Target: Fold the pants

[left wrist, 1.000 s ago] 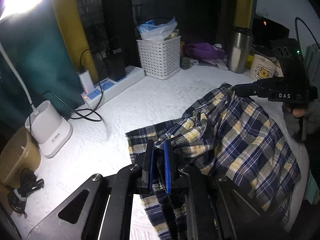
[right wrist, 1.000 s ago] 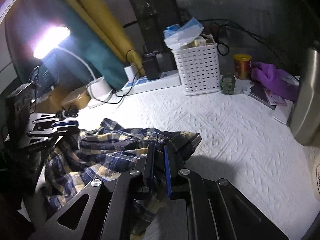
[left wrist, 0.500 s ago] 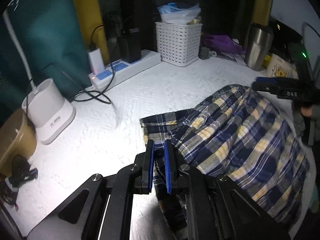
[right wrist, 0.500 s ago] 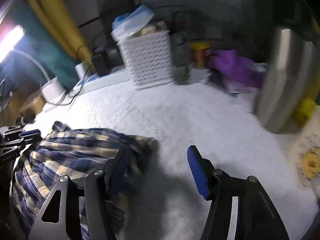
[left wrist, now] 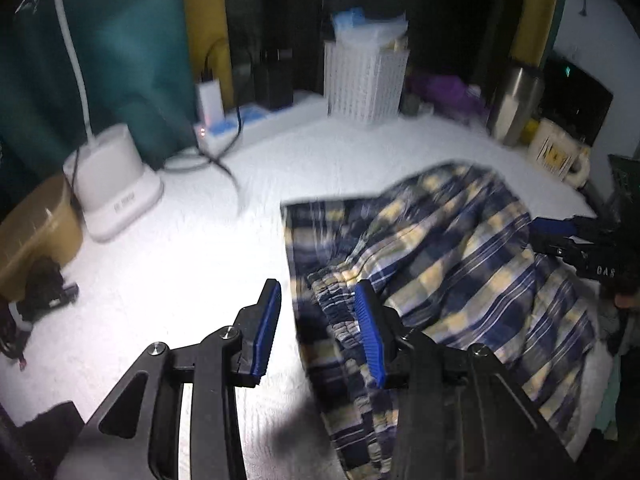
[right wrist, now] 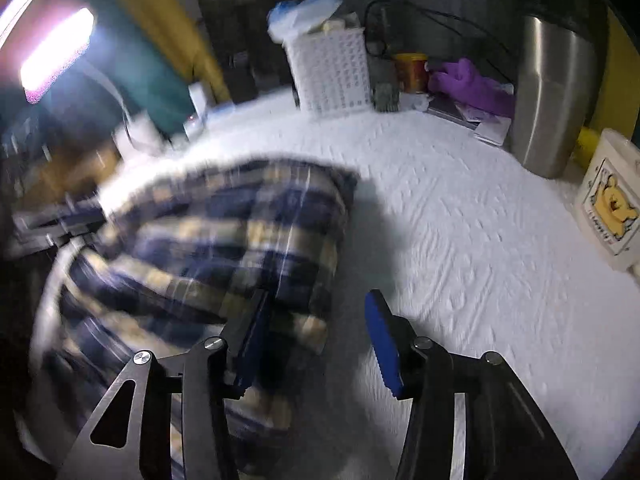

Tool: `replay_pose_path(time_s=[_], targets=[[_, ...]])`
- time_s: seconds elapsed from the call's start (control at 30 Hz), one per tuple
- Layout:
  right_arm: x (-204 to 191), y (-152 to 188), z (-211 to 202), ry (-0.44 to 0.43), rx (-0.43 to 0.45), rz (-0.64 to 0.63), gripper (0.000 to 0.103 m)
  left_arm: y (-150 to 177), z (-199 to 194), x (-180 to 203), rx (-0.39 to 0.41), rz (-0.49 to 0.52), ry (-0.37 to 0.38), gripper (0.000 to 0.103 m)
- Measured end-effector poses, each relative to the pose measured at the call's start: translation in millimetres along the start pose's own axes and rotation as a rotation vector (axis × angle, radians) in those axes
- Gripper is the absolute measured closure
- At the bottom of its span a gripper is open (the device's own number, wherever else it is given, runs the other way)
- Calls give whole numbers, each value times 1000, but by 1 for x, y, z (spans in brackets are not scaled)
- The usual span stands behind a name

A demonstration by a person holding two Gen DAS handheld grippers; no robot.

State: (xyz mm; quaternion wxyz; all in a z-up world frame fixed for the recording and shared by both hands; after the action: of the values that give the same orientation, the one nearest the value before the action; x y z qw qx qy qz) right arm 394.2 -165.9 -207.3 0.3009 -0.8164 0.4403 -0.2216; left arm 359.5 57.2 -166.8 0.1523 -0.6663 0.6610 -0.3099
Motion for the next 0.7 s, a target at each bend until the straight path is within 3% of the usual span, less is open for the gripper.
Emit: replay_pose_path(time_s=[0.13,0.17,0.27,0.4,0.53,0.63,0.7], targets=[[0,17,-13,90,-24,-51,60,7,11,-30,1,1,-158,66],[4,22,-18,101,-29,-29,60,7,11,-39,-3,-27,-167,67],[16,30,-36,85,-2,50,60,5,-9,-42,15,-84,-96,67],[12,37,-63,14,51,146,60,5,-40,-20,55,-69,-5,65],[-16,44,-61,-57,40,158,60,18,-45,6,42,-56,76,42],[-34,49,-53,-71,26,141,60,36,-33,19,-7,-29,71,42],[-43,56,-52,-20,22,82,61,46,-22,20,-22,17,26,42]])
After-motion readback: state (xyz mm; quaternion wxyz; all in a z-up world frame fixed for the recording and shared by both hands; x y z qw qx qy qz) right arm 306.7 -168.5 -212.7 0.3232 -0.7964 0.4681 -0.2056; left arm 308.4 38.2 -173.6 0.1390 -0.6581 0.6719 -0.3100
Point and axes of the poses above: each gripper's, at about its wrist camera, not at the fingertips, and z roughly the way its jaws point, x to its right, y to its underside, the point moved 10 cm from there along z, roughly the way its jaws point, and after that the axes turned 13 degrees about -z, right-handed, at the moved point
